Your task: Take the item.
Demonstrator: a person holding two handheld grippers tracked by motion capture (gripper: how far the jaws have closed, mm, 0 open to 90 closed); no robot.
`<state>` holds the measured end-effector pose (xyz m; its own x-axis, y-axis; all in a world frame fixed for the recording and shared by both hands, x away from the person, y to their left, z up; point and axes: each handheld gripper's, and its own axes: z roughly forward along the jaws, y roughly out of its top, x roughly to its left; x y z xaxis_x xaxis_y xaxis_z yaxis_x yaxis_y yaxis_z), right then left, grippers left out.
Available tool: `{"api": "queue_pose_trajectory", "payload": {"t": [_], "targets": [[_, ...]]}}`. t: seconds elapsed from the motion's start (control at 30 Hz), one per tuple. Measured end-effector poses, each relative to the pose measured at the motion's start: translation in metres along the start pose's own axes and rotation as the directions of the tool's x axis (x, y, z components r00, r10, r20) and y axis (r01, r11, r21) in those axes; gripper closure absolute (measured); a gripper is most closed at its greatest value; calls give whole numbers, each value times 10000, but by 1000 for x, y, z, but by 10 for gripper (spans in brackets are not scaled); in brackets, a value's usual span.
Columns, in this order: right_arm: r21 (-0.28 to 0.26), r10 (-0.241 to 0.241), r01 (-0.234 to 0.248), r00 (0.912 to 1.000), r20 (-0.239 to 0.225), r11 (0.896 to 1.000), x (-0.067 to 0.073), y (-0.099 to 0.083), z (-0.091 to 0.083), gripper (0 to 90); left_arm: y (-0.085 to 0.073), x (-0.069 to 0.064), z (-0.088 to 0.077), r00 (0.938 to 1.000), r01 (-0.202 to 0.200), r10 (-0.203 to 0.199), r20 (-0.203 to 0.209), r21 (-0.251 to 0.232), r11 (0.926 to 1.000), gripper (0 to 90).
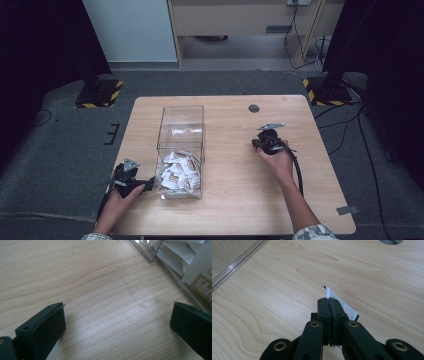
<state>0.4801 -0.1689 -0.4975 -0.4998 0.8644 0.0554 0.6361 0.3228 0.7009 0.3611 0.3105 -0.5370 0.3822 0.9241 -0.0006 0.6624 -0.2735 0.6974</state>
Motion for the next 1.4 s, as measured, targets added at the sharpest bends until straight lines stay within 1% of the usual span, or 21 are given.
{"api": "queue_pose_trajectory", "payload": {"t": [0.1, 0.3, 0.5, 0.6, 0.7, 0.77, 0.83, 0.9, 1.03, 1.07, 1.13, 1.17, 1.27, 1.4], "targets": [[111, -7, 7, 10000, -26, 9999, 1, -1, 3, 884, 0, 0, 0, 10000, -1, 1, -1, -1, 10000, 0], [104, 36, -36, 10000, -30, 9999, 2, -2, 5, 875, 0, 0, 0, 10000, -11, 11, -3, -1, 10000, 0], [194, 56, -55, 9999, -86, 9998, 2, -3, 8, 815, 0, 0, 0, 10000, -13, 13, -2, 0, 10000, 0], [172, 91, -91, 10000, -8, 9998, 3, -3, 8, 763, 0, 0, 0, 10000, -14, 14, -1, 3, 10000, 0], [184, 103, -104, 9999, 42, 9998, 3, -4, 8, 730, 0, 0, 0, 10000, -15, 15, 0, 2, 10000, 0], [163, 197, -197, 9998, 42, 9997, 3, -5, 8, 694, 0, 0, 0, 10000, -13, 13, 0, 2, 10000, 0], [121, 175, -177, 9998, 104, 9998, 3, -6, 8, 658, 0, 0, 0, 10000, -14, 14, -1, 2, 10000, 0], [158, 200, -202, 9997, 140, 9997, 4, -6, 8, 608, 0, 0, 0, 10000, -13, 13, -2, 1, 10000, 0], [51, 322, -322, 9994, 140, 9995, 3, -5, 4, 506, 0, 0, 0, 10000, -15, 15, -1, 0, 10000, 0], [52, 265, -266, 9996, 105, 9996, 3, -4, 3, 485, 0, 0, 0, 10000, -14, 14, -1, 1, 10000, 0], [40, 175, -176, 9997, 177, 9998, 5, -4, 1, 429, 0, 0, 0, 10000, -13, 13, -3, -2, 10000, 0], [-10, 160, -160, 9998, 136, 9999, 6, -3, 0, 405, 0, 0, 0, 10000, -15, 15, -2, 1, 10000, 0], [-207, 99, -94, 9996, 253, 9997, 7, -1, -4, 331, 0, 0, 0, 10000, -1, 1, 0, 1, 10000, 0], [-342, 296, -288, 9992, 251, 9990, 8, 1, -8, 231, 0, 0, 0, 10000, 0, 0, -1, 0, 10000, 0]]}}
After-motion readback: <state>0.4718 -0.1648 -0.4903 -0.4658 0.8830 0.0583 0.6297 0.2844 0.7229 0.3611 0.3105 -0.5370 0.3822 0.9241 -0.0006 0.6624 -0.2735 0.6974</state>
